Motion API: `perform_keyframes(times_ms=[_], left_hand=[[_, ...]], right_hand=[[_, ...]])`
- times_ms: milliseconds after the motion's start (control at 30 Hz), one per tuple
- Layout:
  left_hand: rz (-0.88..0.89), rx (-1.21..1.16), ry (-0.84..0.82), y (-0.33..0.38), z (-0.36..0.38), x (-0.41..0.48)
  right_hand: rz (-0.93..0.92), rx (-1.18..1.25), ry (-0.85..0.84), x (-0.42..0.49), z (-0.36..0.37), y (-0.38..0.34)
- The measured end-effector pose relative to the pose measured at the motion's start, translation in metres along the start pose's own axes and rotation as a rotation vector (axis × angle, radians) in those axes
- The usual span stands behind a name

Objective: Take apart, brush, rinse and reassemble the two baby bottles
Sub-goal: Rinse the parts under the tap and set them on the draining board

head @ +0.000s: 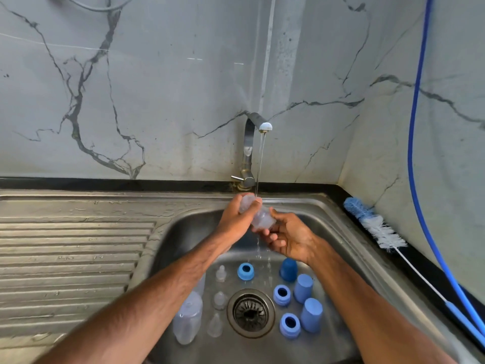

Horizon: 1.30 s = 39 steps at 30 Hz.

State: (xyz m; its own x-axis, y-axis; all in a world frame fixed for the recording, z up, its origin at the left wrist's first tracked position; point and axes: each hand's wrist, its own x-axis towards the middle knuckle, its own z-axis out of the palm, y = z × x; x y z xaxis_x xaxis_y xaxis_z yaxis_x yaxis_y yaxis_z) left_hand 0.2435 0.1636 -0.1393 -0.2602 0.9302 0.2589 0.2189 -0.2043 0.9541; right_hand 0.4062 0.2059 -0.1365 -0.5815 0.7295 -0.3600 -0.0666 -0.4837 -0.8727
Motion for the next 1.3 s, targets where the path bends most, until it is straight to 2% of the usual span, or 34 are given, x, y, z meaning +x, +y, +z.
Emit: perform_keyframes(times_ms=[133,267,367,500,600,667,800,900,967,1133,1233,1300], left_hand=[[0.047,0.005,-0.074,0.006,0.014,0.008],[0.148,0.202,0.023,0.004,0.021,0.005],[0.198,0.221,0.098,0.008,0.027,0.0],[0.182,0.131,-0.026,0.01,0.029,-0.002],[0.189,0.081,-0.098,0.008,0.017,-0.006],[0.216,0.121,-0.035,0.005,0.006,-0.008],[0.245,0.188,0.229,0.004,-0.01,-0.006],[0.263,0.105,0.298,0.009,-0.012,-0.005],[0.277,0.08,0.246,0.01,-0.011,-0.005],[0.263,-0.024,-0.025,0.015,0.001,-0.008],[0.251,-0.09,-0.057,0.015,0.001,-0.006],[0.247,-0.034,-0.012,0.013,-0.001,-0.008]], right_hand=[[0.092,0.127,-0.02,0.001,-0.006,0.002],[-0.096,0.112,0.113,0.008,0.005,0.004],[-0.15,0.095,0.101,0.009,0.009,0.003],[-0.035,0.212,0.18,0.009,-0.001,-0.001],[0.071,0.188,0.057,0.003,-0.003,-0.001],[0.057,0.111,0.019,0.002,0.005,0.002],[-0.225,-0.054,0.151,0.007,0.031,0.005],[-0.264,-0.035,0.074,0.006,0.04,0.007],[-0.207,0.101,0.013,0.005,0.04,0.007],[-0.078,0.391,-0.077,0.009,0.031,0.01],[-0.052,0.346,-0.113,0.006,0.03,0.012],[-0.105,0.185,-0.034,0.006,0.035,0.014]])
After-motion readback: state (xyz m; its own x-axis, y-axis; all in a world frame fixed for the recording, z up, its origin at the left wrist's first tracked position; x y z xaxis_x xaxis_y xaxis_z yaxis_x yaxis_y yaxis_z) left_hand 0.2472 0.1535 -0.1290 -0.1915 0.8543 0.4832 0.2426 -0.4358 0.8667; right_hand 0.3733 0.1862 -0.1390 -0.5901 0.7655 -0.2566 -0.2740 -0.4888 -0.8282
